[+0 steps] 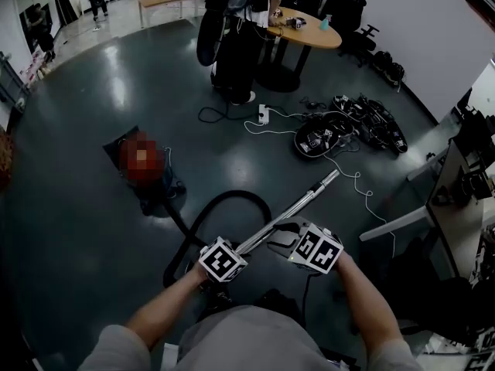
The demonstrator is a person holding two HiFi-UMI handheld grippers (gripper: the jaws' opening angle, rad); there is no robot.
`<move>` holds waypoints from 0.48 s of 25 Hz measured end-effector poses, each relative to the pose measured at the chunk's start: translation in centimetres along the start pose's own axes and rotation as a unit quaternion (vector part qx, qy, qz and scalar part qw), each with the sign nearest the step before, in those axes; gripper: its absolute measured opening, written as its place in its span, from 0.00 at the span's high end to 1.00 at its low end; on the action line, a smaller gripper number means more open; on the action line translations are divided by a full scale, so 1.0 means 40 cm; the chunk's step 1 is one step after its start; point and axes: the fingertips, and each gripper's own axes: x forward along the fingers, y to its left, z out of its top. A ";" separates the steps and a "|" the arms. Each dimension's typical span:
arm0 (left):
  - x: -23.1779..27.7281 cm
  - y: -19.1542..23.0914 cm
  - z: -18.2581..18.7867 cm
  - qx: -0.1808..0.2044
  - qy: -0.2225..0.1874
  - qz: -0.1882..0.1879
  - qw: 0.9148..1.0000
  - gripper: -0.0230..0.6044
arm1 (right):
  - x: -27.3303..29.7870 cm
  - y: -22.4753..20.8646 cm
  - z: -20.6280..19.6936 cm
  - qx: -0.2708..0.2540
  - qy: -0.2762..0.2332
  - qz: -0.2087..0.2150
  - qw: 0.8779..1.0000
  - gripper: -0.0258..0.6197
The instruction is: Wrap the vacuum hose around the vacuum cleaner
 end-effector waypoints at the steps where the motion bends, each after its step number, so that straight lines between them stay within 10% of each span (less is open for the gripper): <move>1: 0.001 0.007 0.005 -0.004 -0.006 0.001 1.000 0.69 | -0.002 -0.007 0.004 0.036 -0.022 -0.009 0.999 0.67; 7: 0.018 0.037 0.061 -0.026 -0.051 0.009 0.998 0.69 | -0.012 -0.091 -0.018 0.271 -0.144 -0.054 0.950 0.67; 12: 0.032 0.055 0.119 -0.054 -0.078 0.031 0.995 0.69 | -0.009 -0.161 -0.043 0.364 -0.186 -0.094 0.908 0.67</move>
